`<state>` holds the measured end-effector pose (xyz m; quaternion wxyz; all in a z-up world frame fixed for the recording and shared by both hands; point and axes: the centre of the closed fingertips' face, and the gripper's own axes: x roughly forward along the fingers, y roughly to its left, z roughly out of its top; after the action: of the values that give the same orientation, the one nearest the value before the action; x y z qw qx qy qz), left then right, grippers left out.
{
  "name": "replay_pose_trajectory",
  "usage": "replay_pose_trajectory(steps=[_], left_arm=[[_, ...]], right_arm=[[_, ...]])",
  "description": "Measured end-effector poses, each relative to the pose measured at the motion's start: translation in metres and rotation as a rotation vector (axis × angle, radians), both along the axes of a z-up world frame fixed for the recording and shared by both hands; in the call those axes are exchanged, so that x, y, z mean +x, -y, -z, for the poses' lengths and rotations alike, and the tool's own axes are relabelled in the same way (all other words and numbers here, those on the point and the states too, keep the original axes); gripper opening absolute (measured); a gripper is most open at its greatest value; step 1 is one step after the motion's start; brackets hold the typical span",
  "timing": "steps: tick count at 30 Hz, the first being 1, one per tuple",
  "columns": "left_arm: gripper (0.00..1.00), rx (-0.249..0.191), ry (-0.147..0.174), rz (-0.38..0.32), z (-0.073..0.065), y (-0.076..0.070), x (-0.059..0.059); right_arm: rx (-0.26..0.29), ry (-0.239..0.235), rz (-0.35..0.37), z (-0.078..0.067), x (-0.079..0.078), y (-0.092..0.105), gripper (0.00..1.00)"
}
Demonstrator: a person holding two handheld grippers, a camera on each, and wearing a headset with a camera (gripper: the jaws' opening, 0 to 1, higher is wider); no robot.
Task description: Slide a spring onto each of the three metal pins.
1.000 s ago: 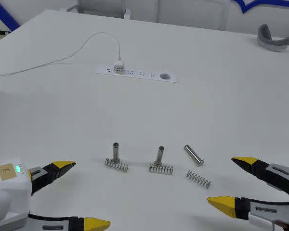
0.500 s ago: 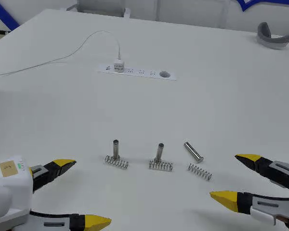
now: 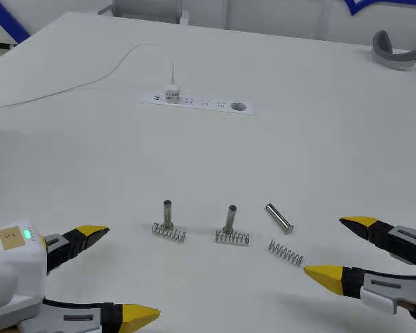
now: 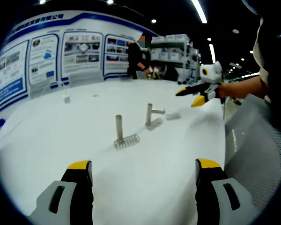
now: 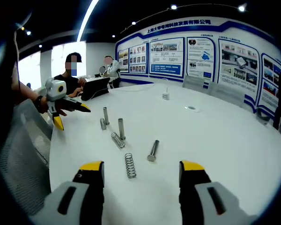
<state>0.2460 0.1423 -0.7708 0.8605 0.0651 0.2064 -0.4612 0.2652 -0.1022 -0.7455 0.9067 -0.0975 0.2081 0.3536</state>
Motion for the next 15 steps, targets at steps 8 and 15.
replay_pose_trajectory(steps=[8,15], left_arm=[[0.92,-0.002,0.001,-0.006,-0.001,-0.001,-0.001],[0.92,-0.004,0.003,-0.010,-0.002,-0.001,-0.002]], right_arm=[[-0.025,-0.009,-0.003,-0.003,0.009,-0.002,0.62],[-0.052,-0.003,-0.007,-0.011,0.022,-0.007,0.60]])
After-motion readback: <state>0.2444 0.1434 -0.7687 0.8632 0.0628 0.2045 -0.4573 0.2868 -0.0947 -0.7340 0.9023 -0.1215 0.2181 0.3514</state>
